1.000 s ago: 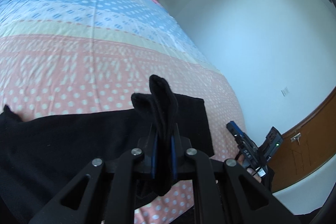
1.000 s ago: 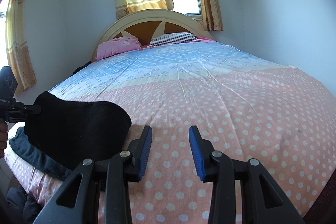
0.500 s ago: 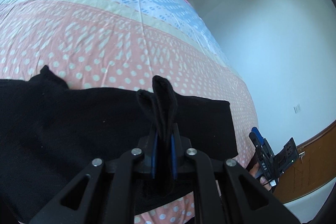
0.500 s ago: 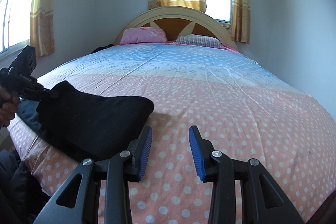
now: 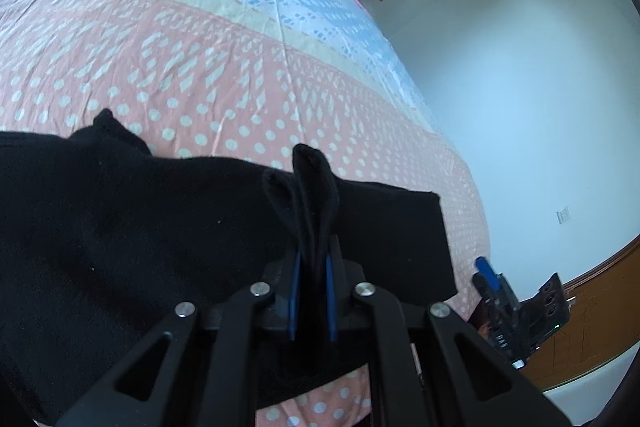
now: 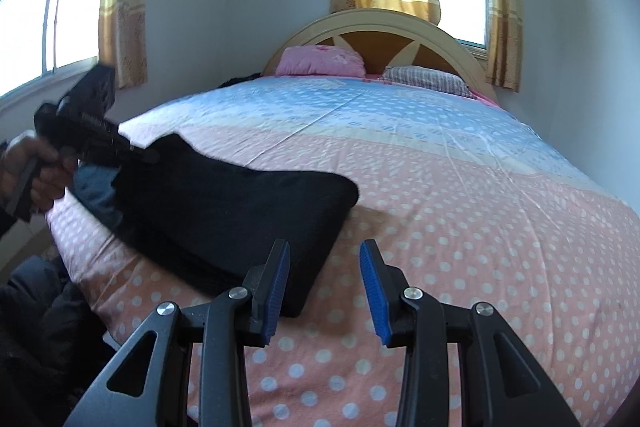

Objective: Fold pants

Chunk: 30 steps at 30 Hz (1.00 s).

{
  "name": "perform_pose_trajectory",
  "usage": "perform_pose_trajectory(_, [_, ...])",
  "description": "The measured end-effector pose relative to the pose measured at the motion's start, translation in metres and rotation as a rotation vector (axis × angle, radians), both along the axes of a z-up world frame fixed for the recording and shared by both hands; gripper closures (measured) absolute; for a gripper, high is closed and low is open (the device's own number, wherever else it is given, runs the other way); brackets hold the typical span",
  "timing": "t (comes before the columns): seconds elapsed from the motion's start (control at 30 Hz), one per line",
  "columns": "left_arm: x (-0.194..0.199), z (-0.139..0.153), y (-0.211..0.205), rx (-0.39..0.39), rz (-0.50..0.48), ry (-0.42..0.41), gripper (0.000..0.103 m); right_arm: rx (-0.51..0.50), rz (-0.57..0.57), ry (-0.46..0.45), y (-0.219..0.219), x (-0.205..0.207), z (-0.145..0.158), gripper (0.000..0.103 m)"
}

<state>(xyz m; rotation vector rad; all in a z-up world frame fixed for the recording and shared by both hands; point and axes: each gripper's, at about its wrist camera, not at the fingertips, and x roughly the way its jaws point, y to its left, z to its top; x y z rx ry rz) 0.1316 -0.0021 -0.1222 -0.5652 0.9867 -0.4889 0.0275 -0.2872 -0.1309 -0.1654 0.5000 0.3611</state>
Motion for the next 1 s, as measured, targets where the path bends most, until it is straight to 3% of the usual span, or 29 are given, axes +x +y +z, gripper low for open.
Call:
perform_pose_trajectory(0.17, [0.002, -0.004, -0.004, 0.058, -0.001, 0.012, 0.092, 0.010, 0.074, -0.006, 0.013, -0.006, -0.001, 0.064])
perform_pose_trajectory(0.27, [0.004, -0.018, -0.002, 0.066, 0.011, 0.050, 0.092, -0.017, 0.099, 0.032, 0.023, -0.003, -0.009, 0.050])
perform_pose_trajectory(0.53, [-0.001, -0.020, -0.004, 0.112, 0.002, 0.032, 0.089, -0.067, 0.055, 0.152, 0.021, 0.013, -0.030, 0.050])
perform_pose_trajectory(0.57, [-0.001, -0.021, -0.004, 0.124, 0.008, 0.035, 0.084, -0.056, 0.054, 0.148, 0.018, 0.011, -0.027, 0.050])
perform_pose_trajectory(0.77, [-0.013, -0.009, 0.002, 0.163, 0.031, -0.021, 0.082, 0.147, 0.056, 0.068, 0.000, -0.001, 0.013, 0.050])
perform_pose_trajectory(0.83, [-0.017, 0.003, 0.008, 0.184, 0.055, -0.073, 0.076, 0.194, 0.064, 0.075, 0.002, 0.005, 0.018, 0.050])
perform_pose_trajectory(0.9, [-0.016, 0.010, 0.010, 0.196, 0.080, -0.106, 0.052, 0.213, 0.076, 0.104, 0.008, 0.014, 0.015, 0.048])
perform_pose_trajectory(1.0, [-0.007, 0.010, 0.005, 0.236, 0.089, -0.133, 0.048, 0.185, 0.086, 0.200, 0.018, 0.030, -0.006, 0.048])
